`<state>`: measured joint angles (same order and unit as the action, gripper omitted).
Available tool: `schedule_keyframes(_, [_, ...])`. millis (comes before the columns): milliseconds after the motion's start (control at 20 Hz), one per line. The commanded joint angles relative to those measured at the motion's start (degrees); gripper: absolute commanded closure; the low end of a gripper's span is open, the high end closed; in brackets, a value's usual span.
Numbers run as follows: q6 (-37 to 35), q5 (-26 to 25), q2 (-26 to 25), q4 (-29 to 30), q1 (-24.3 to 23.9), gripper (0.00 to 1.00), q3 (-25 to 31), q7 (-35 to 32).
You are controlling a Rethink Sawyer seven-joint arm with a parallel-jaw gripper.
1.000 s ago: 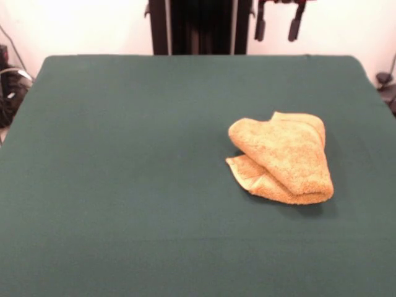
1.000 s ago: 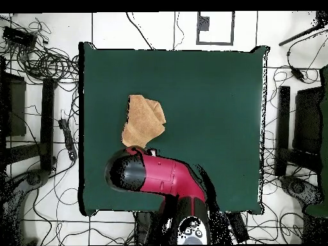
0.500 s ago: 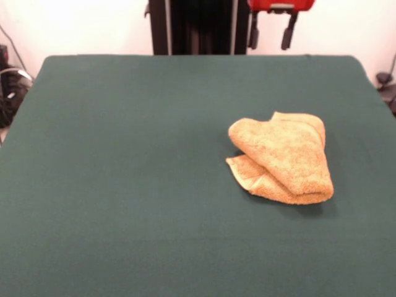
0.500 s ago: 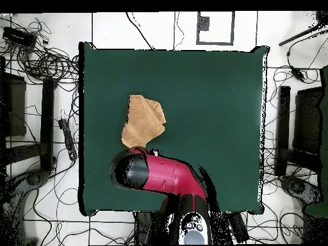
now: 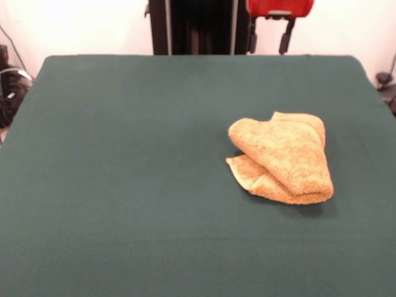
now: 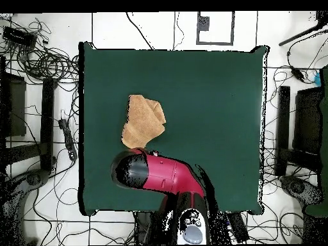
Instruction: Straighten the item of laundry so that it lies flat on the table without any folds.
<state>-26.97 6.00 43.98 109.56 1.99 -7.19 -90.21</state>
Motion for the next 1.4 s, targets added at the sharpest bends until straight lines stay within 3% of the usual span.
schedule_keyframes(50, [3.30, 3.55, -0.72, -0.80, 2.61, 0.00, 1.49, -15.85])
schedule_keyframes(1400, [3.40, 4.06, -1.62, -1.60, 2.40, 0.00, 1.59, -15.31])
